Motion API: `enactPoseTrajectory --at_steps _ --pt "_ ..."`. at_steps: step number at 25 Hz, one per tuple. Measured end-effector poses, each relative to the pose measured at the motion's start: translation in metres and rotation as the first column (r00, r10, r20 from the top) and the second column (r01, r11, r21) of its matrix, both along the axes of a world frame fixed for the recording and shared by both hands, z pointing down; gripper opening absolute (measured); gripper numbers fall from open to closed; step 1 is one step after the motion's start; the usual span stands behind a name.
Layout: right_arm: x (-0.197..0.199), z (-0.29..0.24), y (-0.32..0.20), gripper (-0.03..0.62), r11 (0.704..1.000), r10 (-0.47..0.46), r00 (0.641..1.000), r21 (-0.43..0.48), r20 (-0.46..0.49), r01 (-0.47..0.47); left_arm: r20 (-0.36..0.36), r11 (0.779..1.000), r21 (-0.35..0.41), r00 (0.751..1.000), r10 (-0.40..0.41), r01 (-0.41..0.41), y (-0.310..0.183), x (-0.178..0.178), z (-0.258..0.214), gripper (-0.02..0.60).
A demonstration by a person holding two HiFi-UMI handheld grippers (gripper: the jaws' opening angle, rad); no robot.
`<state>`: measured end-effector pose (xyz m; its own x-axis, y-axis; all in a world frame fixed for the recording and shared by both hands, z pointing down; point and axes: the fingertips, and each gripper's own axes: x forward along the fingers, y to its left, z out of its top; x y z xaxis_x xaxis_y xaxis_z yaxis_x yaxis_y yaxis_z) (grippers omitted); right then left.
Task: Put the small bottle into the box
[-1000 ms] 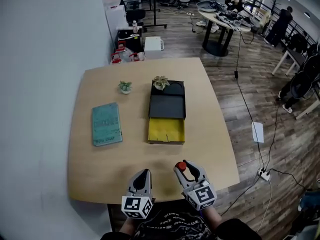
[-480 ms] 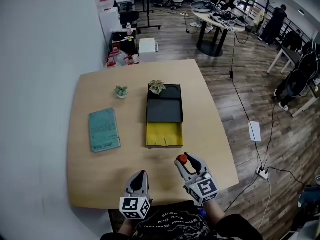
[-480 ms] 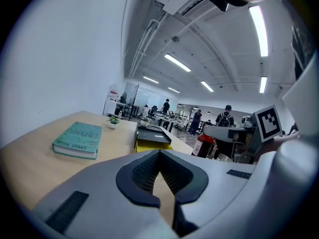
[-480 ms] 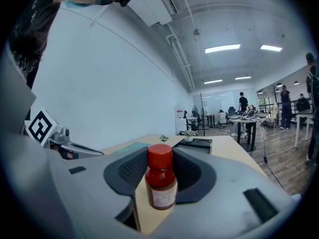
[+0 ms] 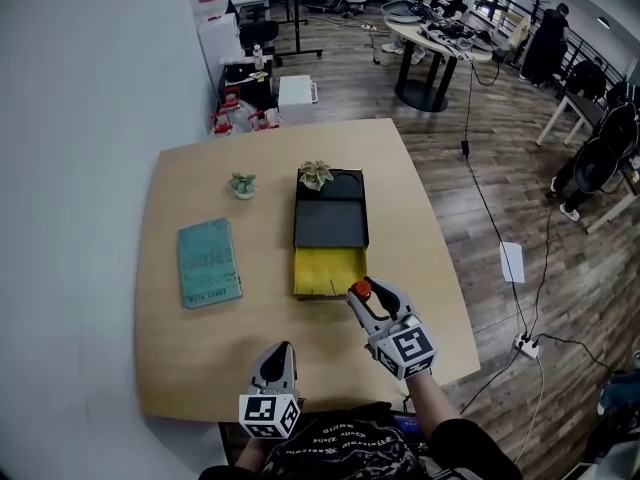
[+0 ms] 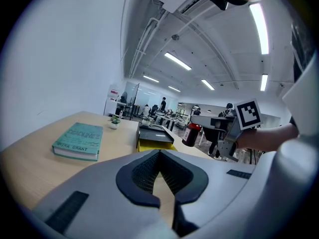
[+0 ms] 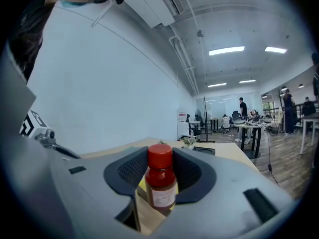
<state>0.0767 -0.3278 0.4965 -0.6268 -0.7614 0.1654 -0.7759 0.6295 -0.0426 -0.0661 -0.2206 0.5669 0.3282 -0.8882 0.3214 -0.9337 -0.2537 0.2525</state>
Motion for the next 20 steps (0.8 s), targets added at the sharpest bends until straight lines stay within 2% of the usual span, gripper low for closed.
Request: enactPoseTrajectory --at_steps 14,20 --pt "-0.009 0.046 -0.062 0.156 0.998 0.003 0.998 -0.057 -0.067 -0.007 0.022 0.999 -0.009 0.998 -0.052 0.053 -0.007 -0.018 0.006 0.003" --pt "-0.013 0.068 -0.087 0.156 0.997 0.001 0.997 -0.08 -0.071 -0.007 0.043 0.998 -0.043 0.998 -0.047 0.049 -0.009 -0.022 0.016 0.003"
